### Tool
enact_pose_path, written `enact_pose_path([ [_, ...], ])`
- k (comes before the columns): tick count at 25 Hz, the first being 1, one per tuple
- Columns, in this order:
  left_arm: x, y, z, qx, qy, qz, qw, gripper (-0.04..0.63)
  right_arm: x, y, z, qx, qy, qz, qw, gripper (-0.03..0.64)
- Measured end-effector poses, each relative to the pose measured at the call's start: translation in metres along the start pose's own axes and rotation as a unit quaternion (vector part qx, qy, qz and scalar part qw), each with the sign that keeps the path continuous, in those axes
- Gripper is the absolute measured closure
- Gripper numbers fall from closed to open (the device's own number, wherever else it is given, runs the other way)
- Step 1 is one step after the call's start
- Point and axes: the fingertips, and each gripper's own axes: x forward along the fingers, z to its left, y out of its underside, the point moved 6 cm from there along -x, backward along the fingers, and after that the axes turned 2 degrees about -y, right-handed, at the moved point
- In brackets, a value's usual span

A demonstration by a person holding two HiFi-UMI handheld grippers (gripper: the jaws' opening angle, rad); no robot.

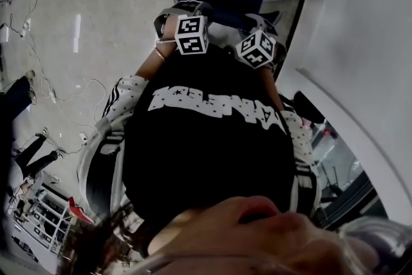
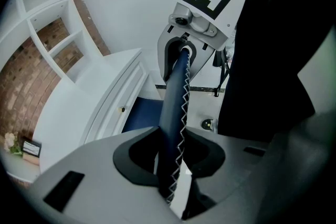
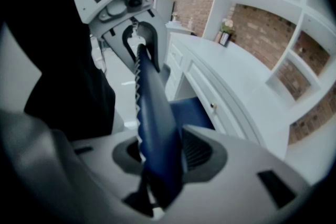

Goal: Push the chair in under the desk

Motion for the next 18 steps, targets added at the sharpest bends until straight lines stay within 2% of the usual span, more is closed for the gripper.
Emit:
enact_pose_path([
  [18, 0.0010, -0.0104, 0.0067, 0.021, 0.008, -0.019, 0.9996, 0.465, -0.0066, 0.0047, -0.0068, 0.018, 0.015, 0.007, 1.000, 0.460],
])
